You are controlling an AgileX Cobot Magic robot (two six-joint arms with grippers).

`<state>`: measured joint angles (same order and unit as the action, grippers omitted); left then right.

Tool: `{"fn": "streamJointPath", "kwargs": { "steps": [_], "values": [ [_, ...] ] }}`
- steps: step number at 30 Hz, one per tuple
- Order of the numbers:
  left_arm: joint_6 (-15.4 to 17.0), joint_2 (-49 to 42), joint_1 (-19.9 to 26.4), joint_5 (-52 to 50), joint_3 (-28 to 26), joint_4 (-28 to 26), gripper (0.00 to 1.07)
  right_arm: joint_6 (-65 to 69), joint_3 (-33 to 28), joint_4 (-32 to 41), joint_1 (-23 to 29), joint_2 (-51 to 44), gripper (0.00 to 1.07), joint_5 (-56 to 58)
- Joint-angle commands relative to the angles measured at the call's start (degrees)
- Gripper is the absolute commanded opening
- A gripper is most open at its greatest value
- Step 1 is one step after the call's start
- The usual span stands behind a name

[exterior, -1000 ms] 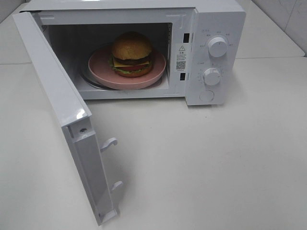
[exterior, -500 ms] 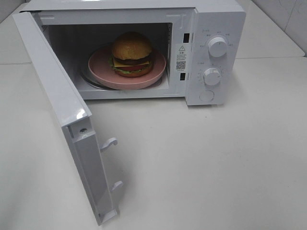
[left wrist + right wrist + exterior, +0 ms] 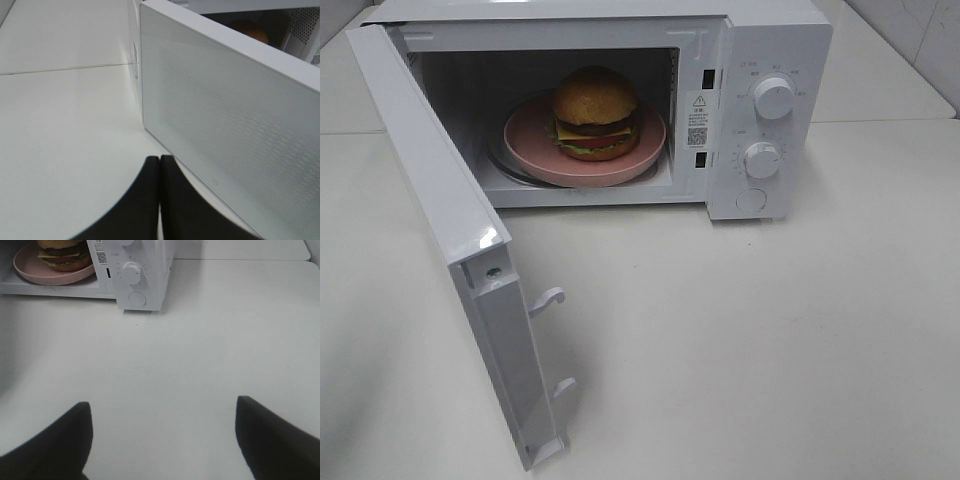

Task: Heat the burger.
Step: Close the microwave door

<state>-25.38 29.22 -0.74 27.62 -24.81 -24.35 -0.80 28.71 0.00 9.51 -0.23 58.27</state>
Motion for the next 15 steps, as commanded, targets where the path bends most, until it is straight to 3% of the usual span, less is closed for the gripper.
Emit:
{"fn": "streamJointPath", "kwargs": {
  "steps": [1,2,4,6,7,10,12,15],
  "values": [
    [-5.67,6.07,-0.29,-4.13,0.23,-6.36,0.00,-0.92,-0.17,0.63,-0.17,-1.32,0.74,-0.97],
    [-5.67,6.07,-0.29,-4.13,0.23,-6.36,0.00,-0.92,-0.17,0.63,-0.17,-1.32,0.74,-0.97],
    [-13.24,12.72,-0.29,-6.82,0.23,-14.44,0.00,-0.86,-0.17,0.63,-0.17,-1.32,0.74,-0.97],
    [-14.95,14.44,-0.29,-7.22,0.23,-16.50,0.00,-0.86,-0.17,0.63,-0.17,-1.32,0.74,-0.97],
    [-19.19,17.59,-0.29,-7.91,0.17,-22.35,0.00,-0.86,-0.17,0.63,-0.17,-1.32,0.74,-0.97],
    [-21.03,18.74,-0.29,-7.91,0.11,-24.75,0.00,-0.86,-0.17,0.63,-0.17,-1.32,0.74,-0.97],
    [-31.91,23.66,-0.29,-7.96,0.06,-35.07,0.00,-0.86,-0.17,0.63,-0.17,-1.32,0.74,-0.97],
    [-34.26,24.87,-0.29,-7.96,0.06,-37.53,0.00,-0.86,-0.17,0.63,-0.17,-1.32,0.74,-0.97]
  ]
}}
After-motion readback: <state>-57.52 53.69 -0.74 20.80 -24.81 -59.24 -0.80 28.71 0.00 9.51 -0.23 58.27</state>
